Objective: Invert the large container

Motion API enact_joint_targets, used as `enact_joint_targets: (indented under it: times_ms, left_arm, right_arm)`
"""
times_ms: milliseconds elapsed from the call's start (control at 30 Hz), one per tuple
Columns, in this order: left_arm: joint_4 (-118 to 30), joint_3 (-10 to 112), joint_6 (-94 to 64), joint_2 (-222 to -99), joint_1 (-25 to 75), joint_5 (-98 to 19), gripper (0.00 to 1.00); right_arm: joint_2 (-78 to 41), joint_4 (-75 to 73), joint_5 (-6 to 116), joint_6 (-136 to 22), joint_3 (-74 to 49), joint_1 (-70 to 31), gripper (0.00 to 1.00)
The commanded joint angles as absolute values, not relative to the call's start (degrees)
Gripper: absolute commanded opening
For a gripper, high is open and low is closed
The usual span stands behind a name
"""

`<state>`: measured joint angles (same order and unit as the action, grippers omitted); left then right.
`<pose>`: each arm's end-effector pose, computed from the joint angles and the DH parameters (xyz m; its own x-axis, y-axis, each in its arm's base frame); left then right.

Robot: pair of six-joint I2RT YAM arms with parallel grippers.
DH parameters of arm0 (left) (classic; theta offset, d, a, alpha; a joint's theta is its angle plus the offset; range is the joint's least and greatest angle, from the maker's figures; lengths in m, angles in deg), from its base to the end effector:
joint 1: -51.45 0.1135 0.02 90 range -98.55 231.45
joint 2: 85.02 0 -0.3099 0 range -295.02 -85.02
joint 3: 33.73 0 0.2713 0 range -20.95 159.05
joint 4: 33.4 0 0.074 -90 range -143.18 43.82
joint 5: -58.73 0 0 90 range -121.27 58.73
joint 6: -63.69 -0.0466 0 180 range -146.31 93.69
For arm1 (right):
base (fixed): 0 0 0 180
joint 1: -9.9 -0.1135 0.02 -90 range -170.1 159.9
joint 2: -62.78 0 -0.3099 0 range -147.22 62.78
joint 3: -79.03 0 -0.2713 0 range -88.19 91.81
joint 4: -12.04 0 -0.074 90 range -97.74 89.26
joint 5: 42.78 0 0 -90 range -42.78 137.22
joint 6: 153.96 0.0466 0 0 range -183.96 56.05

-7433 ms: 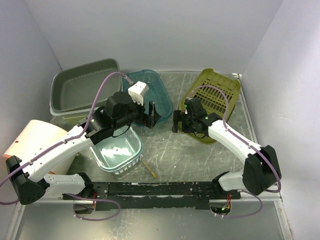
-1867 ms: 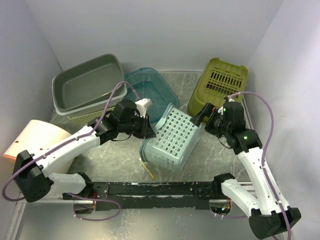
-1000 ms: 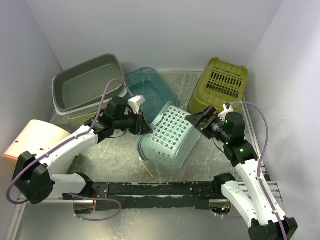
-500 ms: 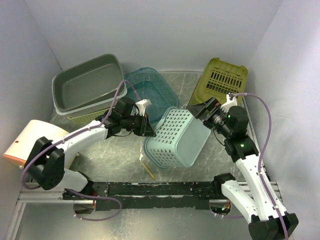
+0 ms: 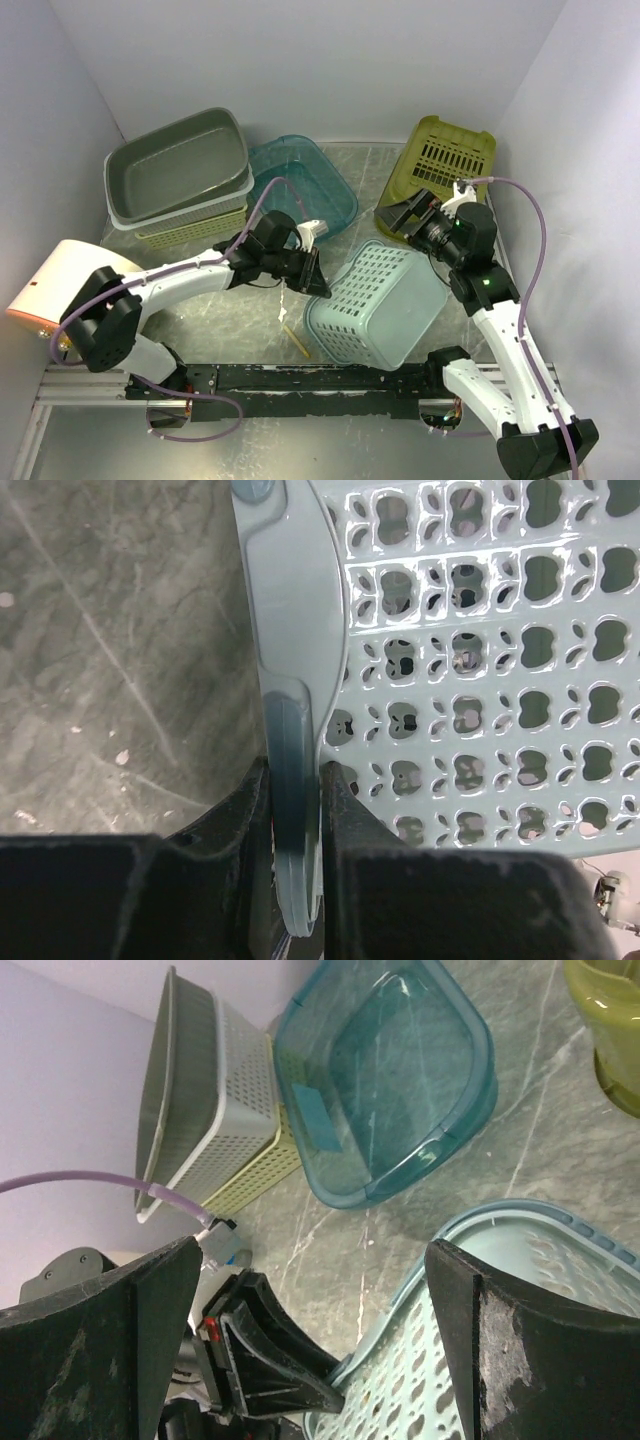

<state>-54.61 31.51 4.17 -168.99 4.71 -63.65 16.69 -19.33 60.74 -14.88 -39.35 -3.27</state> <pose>0.2089 -0.2584 0.2618 -0.8339 0.2610 -0.4864 0.5494 0.4782 -0.6852 0.1740 0.0519 0.3768 -0.5069 0.6359 -0.5819 -0.0877 0.6335 0.7687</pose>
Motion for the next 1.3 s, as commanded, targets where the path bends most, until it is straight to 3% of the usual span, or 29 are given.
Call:
enact_joint_targets:
  times_ms: [0,233,533,733,933,1267]
  left_arm:
    - [-53.44,30.37,4.55,-173.17,1.97,-58.0,0.27]
    - [-52.18,33.43,5.72,-177.11,1.11,-54.21,0.59]
    - [-60.31,39.0,2.33,-173.46,1.14,-48.98,0.8]
    - [-66.52,37.36,0.99,-169.57,0.74,-51.75,0.78]
    - [-66.47,38.44,0.29,-172.18,-2.59,-52.71,0.78]
    - [-59.71,65.05,-3.04,-196.03,-8.57,-60.11,0.75]
  right_arm:
    - [16.56,-22.27,58.12,-17.95,-36.34,-3.19,0.95]
    - [13.26,-23.3,59.36,-19.03,-34.41,-3.15,0.96]
    - [11.83,-29.13,50.74,-24.7,-25.95,-3.14,0.98]
    - [11.02,-36.42,37.98,-28.54,-18.81,-3.19,0.99]
    - [12.71,-36.87,33.92,-30.33,-18.13,-3.11,0.99]
    - [13.8,-38.76,33.57,-30.14,-16.47,-3.13,0.99]
